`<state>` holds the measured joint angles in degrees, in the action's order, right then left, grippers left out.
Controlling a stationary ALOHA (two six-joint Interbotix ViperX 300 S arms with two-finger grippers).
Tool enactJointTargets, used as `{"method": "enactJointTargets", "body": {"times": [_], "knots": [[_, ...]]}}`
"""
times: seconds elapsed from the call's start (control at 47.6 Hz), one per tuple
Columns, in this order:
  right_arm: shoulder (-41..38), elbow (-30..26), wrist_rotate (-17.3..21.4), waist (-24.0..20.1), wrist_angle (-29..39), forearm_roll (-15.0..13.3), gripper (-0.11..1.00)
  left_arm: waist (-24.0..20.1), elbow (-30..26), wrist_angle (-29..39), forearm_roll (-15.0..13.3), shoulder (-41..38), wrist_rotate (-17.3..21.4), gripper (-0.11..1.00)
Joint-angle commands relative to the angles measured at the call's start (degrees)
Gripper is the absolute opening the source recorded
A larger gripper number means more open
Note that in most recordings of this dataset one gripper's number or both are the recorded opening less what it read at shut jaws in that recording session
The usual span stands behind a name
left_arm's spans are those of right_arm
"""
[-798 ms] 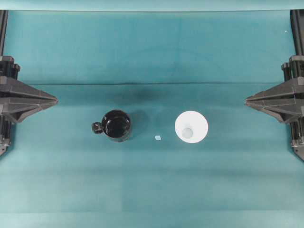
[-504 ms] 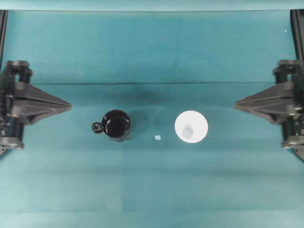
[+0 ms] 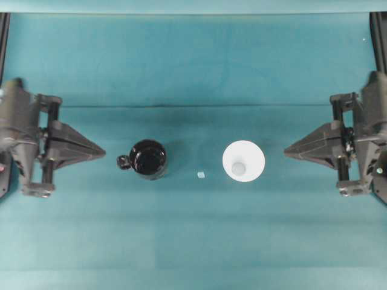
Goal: Put a paper cup into the cup holder on your left arm.
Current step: 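Open the left gripper and start moving toward the black mug, then move the left gripper to the black mug's handle and close on it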
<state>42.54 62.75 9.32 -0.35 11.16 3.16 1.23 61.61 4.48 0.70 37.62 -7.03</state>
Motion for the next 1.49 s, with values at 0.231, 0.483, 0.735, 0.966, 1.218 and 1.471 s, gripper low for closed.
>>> {"method": "enactJointTargets", "body": {"times": [0.231, 0.483, 0.735, 0.966, 1.218, 1.471], "knots": [[-1.58, -1.58, 2.02, -0.18, 6.77, 0.18, -0.04, 0.09, -1.85, 6.77, 0.09, -6.06, -0.09, 0.03], [-2.72, -1.85, 2.11, -0.26, 7.73, 0.09, -0.04, 0.09, -1.93, 10.37, 0.53, -9.84, 0.0, 0.03], [-3.25, -1.93, 2.11, -0.26, 7.73, 0.18, -0.04, -0.09, -1.58, 9.58, 0.44, -10.55, -0.09, 0.03], [-3.25, -1.93, 2.11, -0.26, 7.73, 0.09, -0.04, -0.44, -1.05, 7.56, 0.44, -13.45, -0.62, 0.39], [-3.25, -1.93, 2.29, -0.35, 7.73, 0.18, -0.04, -3.69, -2.02, 4.04, 0.44, -17.75, -1.14, 0.94], [-3.25, -1.93, 3.6, -0.53, 8.26, 0.09, -0.04, -4.57, -4.66, 1.41, 0.44, -23.38, -0.88, 0.88]]}}
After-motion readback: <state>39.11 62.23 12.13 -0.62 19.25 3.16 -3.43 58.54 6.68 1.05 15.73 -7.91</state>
